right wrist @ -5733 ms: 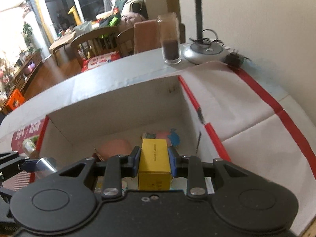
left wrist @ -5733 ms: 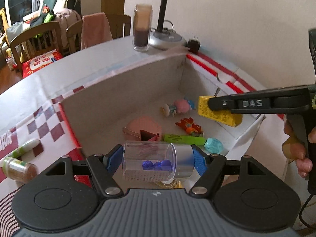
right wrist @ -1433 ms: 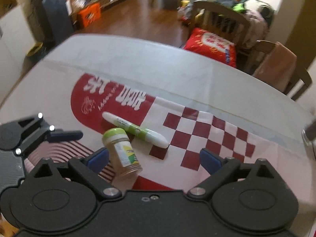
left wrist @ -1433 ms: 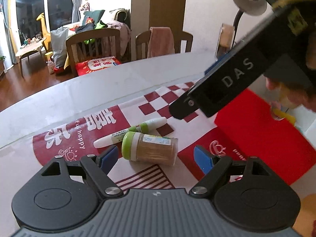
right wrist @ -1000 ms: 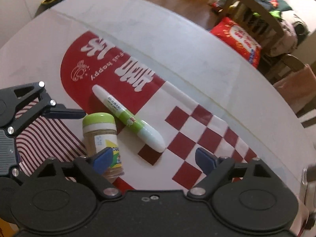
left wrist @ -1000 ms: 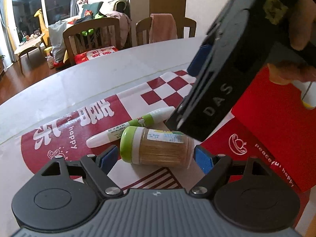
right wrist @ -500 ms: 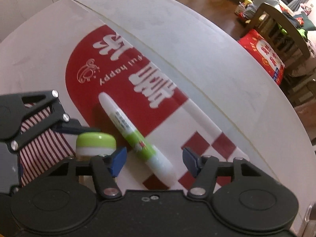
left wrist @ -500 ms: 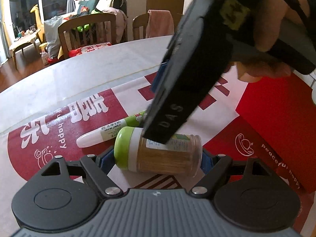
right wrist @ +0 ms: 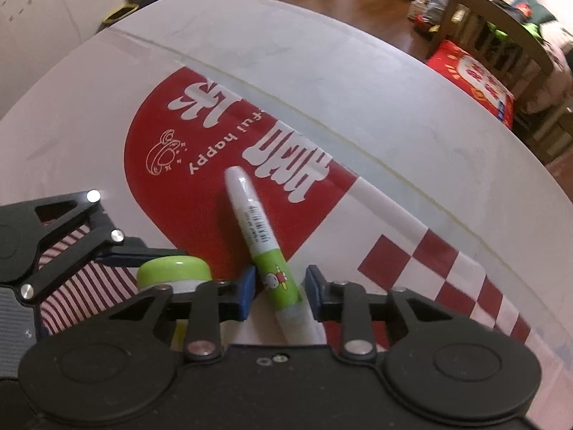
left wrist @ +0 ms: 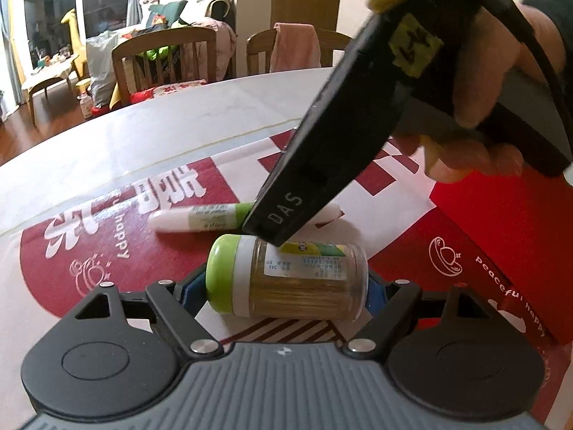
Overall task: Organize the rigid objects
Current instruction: 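Grasp the green-lidded toothpick jar with the left gripper while the right gripper grasps the glue pen, then carry the toothpick jar and glue pen over the box with both grippers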
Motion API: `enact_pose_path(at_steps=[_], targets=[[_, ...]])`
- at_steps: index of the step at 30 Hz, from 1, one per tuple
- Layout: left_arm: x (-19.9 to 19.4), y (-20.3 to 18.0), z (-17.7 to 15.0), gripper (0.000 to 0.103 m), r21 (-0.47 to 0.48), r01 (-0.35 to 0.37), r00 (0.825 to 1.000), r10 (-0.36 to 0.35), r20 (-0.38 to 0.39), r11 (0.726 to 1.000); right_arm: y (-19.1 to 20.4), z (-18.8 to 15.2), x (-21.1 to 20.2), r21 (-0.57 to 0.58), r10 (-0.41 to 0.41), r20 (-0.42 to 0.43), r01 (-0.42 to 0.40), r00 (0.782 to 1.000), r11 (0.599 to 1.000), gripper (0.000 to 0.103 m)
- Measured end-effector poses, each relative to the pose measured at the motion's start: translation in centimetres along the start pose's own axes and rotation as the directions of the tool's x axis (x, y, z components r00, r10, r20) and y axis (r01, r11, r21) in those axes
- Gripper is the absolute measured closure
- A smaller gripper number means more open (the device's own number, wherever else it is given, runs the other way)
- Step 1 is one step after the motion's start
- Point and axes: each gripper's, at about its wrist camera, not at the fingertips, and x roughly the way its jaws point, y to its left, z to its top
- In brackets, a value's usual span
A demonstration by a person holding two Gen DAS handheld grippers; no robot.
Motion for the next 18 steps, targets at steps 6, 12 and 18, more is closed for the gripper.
enact_pose_path(at_steps=[6,12,18], targets=[[-1.6,1.0,-1.0,0.019,-0.061,-0.011,1.0,0.01,-0.019,0.998,0.7,-0.8,-0.4,0.17,-0.033,0.033,0.027,0.999,0.985,0.086],[-3.9,2.0,-2.1,0.019,-0.118,-0.045,0.999,0.041,-0.036,0.992,1.8,-2.3,-1.0,0.333,-0.082,0.048,0.062,0.995,0.941,0.086],[-6.9,2.4,-3.2,0.019,-0.153,-0.063,0.998,0.059,-0.027,0.986,2.7,-4.5,-3.0,0.452,-0.106,0.049,0.072,0.993,0.889,0.086]])
